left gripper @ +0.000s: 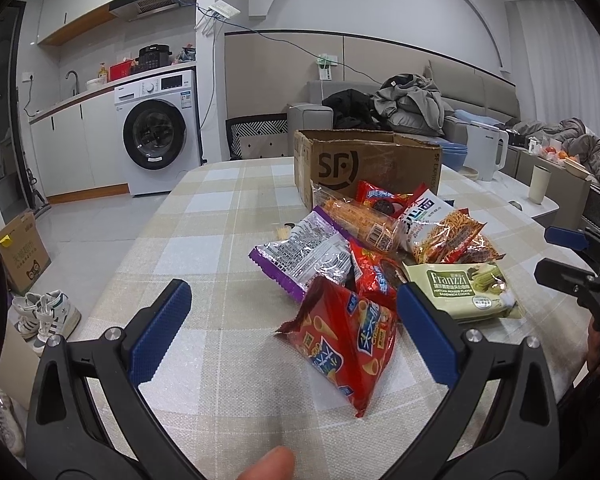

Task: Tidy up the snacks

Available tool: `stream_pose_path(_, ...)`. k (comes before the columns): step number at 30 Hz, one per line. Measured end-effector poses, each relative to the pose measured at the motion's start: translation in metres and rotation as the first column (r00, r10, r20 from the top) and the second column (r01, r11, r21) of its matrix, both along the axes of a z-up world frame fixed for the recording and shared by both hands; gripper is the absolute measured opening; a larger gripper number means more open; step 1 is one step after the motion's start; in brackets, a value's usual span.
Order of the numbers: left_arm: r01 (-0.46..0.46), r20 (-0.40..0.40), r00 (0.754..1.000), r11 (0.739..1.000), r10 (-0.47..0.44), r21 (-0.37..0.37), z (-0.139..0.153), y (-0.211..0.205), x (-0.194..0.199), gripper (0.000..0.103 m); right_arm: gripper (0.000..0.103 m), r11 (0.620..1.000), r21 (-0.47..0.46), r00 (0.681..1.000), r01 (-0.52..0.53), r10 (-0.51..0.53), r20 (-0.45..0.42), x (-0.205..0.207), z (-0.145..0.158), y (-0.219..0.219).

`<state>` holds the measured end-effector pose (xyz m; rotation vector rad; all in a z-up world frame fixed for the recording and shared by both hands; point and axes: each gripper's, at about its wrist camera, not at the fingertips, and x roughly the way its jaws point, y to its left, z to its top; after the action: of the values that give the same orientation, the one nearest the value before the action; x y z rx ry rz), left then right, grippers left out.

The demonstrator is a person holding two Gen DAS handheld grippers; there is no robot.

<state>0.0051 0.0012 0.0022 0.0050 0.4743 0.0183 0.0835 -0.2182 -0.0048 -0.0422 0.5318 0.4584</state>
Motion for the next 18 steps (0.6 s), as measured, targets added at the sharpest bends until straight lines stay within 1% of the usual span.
stream_pose_path(5,0.002,-0.026,1.0,1.0,-0.002,-0.002,-0.003,0.001,0.006,0.102,0.103,0.999,-0.006,0.997,-0.049,0.049,-0.06,0.01,-0.002,0.007)
stream_pose_path(9,0.007,-0.078,0.997,1.0,-0.008,-0.017,-0.008,0.003,0.015,0.102,0.103,0.994,-0.011,0.987,-0.109,0.107,-0.117,0.018,-0.006,0.017)
stream_pose_path(12,0.019,-0.104,0.994,0.999,-0.022,-0.03,-0.011,0.004,0.021,0.102,0.103,0.991,-0.021,0.98,-0.131,0.126,-0.154,0.025,-0.009,0.023)
stream_pose_path(18,0.054,-0.137,0.989,0.998,-0.055,-0.011,-0.013,-0.003,0.029,0.102,0.103,0.984,-0.052,0.97,-0.171,0.159,-0.182,0.033,-0.011,0.03)
